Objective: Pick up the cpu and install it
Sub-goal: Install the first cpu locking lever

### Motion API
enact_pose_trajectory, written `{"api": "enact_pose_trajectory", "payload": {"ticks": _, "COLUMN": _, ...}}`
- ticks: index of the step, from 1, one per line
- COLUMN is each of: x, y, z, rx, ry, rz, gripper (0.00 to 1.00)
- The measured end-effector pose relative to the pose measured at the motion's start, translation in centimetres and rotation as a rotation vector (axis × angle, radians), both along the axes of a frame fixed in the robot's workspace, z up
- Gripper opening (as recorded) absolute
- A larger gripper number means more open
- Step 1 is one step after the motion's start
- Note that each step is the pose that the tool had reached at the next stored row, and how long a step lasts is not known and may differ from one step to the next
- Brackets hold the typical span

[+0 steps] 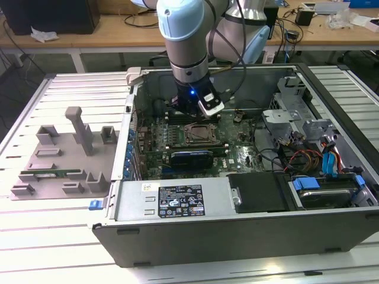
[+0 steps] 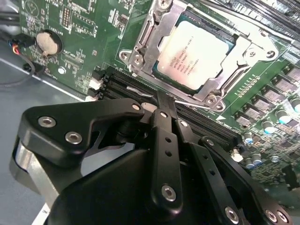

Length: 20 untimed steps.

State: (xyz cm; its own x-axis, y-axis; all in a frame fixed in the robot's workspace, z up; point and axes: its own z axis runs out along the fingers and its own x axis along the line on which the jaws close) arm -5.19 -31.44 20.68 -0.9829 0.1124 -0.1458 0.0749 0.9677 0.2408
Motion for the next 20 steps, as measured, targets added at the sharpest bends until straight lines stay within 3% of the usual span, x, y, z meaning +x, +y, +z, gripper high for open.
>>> {"api": "enact_pose_trajectory", "payload": {"ticks": 5, "x": 0.0, "y": 0.23, "z": -0.22, "rx": -0.0001, "ry": 0.0000, "rz": -0.048, "gripper": 0.11}}
{"api": "enact_pose_trajectory", "payload": {"ticks": 10, "x": 0.0, "y": 0.83, "z": -0.27, "rx": -0.0003, "ry": 0.0000, "rz": -0.058, "gripper": 0.11}}
{"api": "enact_pose_trajectory", "payload": {"ticks": 12, "x": 0.0, "y": 0.92, "z": -0.30, "rx": -0.0057, "ry": -0.0002, "rz": -0.062, "gripper": 0.11}}
{"api": "enact_pose_trajectory", "payload": {"ticks": 14, "x": 0.0, "y": 0.95, "z": -0.45, "rx": -0.0184, "ry": -0.0010, "rz": -0.072, "gripper": 0.11}}
{"api": "enact_pose_trajectory", "payload": {"ticks": 20, "x": 0.0, "y": 1.06, "z": -0.81, "rx": -0.0220, "ry": -0.0012, "rz": -0.088, "gripper": 0.11}}
